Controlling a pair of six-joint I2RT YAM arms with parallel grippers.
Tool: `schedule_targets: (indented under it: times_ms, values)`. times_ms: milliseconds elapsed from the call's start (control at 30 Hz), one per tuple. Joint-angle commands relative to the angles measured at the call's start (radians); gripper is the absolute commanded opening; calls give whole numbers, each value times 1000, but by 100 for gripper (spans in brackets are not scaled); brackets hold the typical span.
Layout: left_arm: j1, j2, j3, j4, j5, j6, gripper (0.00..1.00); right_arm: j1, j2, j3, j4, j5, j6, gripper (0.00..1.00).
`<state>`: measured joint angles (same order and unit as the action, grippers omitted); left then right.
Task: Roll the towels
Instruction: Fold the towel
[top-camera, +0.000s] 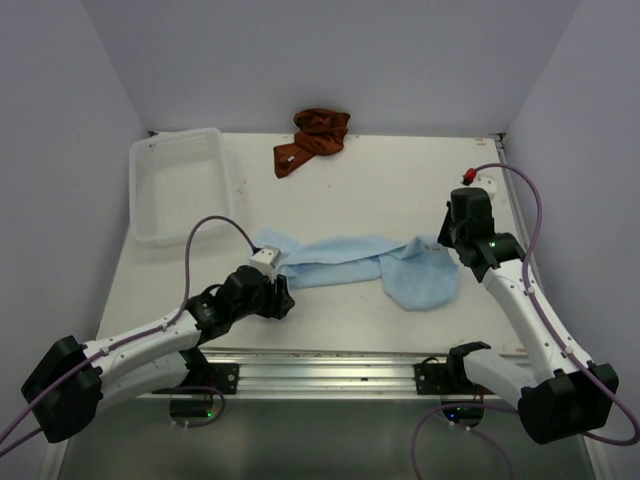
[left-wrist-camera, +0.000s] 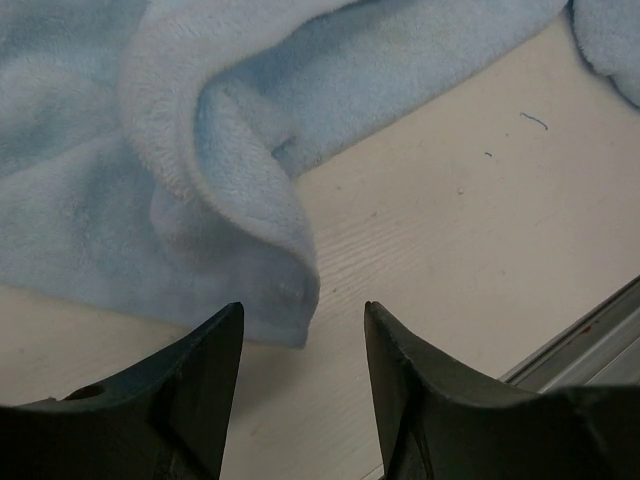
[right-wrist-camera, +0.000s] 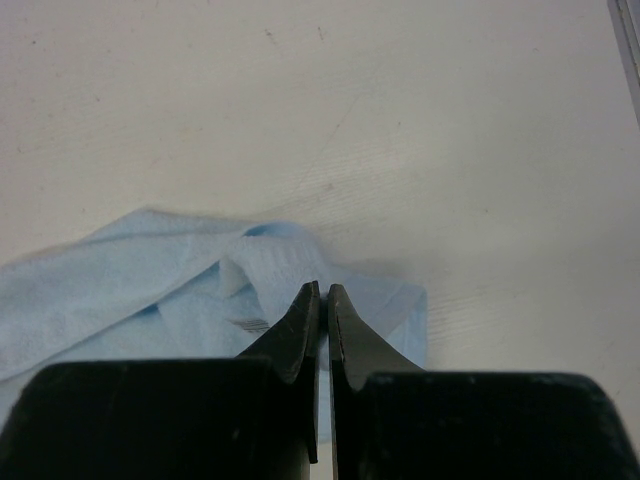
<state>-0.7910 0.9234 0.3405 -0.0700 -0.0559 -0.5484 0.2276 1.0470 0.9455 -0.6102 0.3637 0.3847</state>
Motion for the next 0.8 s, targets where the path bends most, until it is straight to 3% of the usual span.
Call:
schedule_targets:
  times_ms: [0, 333, 533, 767]
  values:
    - [-30, 18, -5, 7, -47, -39, 55, -7, -7, -1, 35, -12, -10, 0]
    - [-123, 34, 9, -11, -97, -42, 56, -7, -7, -4, 40, -17, -17, 0]
    - [-212, 25, -31, -16, -220, -71, 56, -7, -13, -8, 40, -14, -21, 0]
    - [-220, 74, -8, 4, -286, -32, 55, -7, -12, -10, 41, -14, -23, 0]
